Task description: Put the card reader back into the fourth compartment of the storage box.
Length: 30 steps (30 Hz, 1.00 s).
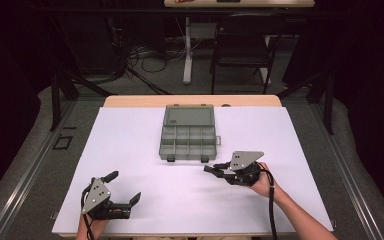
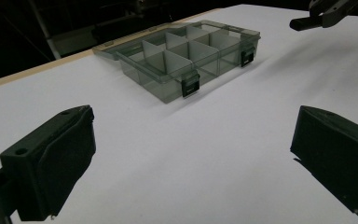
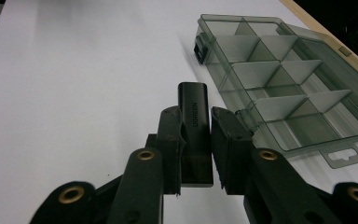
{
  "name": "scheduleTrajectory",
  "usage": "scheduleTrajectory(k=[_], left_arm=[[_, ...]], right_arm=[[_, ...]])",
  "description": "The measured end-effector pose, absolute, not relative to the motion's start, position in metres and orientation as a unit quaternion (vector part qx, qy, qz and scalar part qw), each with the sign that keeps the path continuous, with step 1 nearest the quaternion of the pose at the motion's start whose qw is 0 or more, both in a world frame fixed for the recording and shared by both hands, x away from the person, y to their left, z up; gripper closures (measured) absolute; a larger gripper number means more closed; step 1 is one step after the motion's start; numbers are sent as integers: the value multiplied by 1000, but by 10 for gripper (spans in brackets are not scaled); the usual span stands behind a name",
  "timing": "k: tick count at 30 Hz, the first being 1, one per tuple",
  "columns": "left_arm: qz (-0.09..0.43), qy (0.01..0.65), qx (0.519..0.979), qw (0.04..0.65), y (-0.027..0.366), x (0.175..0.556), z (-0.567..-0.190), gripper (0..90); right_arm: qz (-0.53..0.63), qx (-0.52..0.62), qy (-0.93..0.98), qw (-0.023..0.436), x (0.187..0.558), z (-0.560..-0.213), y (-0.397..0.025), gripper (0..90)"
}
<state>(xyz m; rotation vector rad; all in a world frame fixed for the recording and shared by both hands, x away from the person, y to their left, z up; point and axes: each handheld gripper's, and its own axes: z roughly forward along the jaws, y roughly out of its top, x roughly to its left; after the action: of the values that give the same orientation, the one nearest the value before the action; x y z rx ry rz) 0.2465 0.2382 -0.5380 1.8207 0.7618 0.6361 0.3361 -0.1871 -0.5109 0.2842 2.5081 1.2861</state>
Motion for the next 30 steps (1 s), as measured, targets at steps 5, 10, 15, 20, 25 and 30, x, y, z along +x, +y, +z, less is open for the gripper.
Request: scheduleTrajectory(k=[5,10,15,20,25,30], left_arm=[[264,314,757,509,238,247,-538,0],[264,314,757,509,238,247,-538,0],[265,315,757,508,238,247,-538,0],[264,315,757,508,238,246,-538,0],[264,315,757,508,238,246,-538,0],[264,315,757,509,238,247,-538,0]], right_arm=[[447,107,874,157,338,-509,-191,740],[447,111,873,160,339,-508,-193,741],[445,119,873,163,340,-506,-195,741],[444,123,871,167,341,-505,-197,740],[445,128,870,170,342,-503,-200,740],[443,133,869,173,344,-502,-202,741]])
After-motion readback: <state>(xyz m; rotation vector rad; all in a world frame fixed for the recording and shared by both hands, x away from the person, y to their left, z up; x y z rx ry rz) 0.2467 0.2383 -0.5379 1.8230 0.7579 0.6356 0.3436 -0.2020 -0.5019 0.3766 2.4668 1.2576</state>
